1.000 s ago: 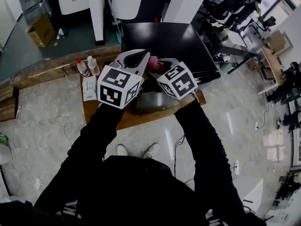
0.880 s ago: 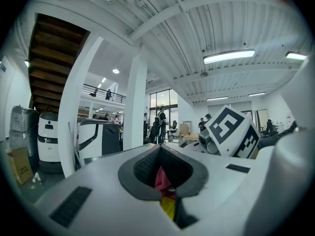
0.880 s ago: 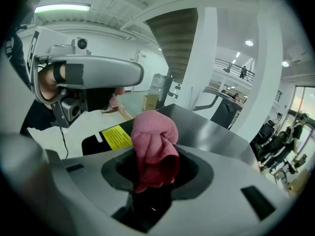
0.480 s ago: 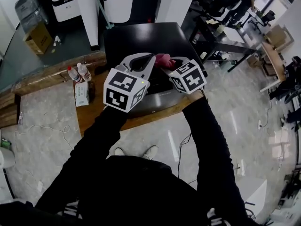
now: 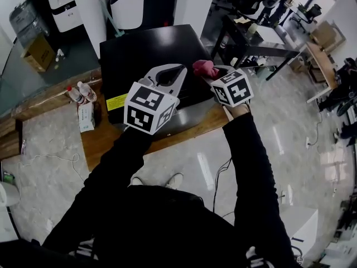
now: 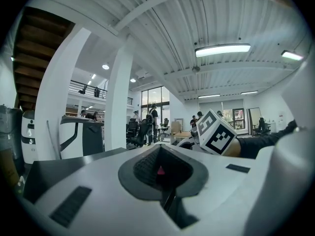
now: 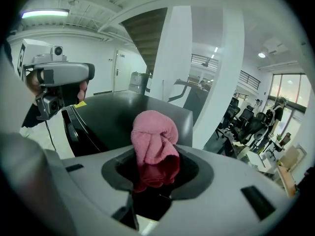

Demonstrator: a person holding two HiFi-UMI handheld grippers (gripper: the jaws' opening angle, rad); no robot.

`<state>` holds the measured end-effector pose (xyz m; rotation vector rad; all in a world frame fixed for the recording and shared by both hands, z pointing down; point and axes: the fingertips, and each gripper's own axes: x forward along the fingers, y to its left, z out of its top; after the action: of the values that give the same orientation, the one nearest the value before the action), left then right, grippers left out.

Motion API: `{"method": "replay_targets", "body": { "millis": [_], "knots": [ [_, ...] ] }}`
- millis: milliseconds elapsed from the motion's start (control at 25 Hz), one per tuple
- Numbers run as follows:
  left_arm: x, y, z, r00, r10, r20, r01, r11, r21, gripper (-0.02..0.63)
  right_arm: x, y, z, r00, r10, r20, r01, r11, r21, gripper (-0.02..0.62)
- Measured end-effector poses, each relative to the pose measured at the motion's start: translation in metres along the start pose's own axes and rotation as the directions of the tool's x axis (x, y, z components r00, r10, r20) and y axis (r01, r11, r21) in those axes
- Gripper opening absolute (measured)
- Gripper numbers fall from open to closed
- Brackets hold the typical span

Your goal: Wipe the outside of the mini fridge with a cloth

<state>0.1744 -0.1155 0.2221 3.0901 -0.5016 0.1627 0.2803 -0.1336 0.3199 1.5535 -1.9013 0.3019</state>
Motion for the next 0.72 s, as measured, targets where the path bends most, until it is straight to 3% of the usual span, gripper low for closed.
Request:
{"method": "replay_targets", "body": {
  "millis": [280,440,600,720],
  "knots": [
    [0.020,-0.022,0.000,1.000,0.019,-0.001,-0.019,1.000,-0.006,0.006,-0.018,-0.045,-0.028,0.999,-0.038,-0.016,0.038,0.999,0.009,0.158],
    [0.018,-0.027,0.005,0.999,0.046,0.004,-0.046,0.999,-0.001,0.006,-0.031,-0.066,-0.030,0.992,-0.116,-0.053,0.111,0.990,-0.090,0.158],
    [-0.003,-0.020,0.024,0.996,0.075,0.039,-0.076,0.997,0.011,0.006,-0.062,-0.055,0.009,0.989,-0.122,0.079,0.130,0.986,-0.105,0.158],
    [-0.029,-0.002,0.041,0.993,0.092,0.079,-0.095,0.995,0.024,0.006,-0.083,-0.028,0.053,0.971,-0.098,0.219,0.117,0.990,-0.078,0.158]
  ]
}}
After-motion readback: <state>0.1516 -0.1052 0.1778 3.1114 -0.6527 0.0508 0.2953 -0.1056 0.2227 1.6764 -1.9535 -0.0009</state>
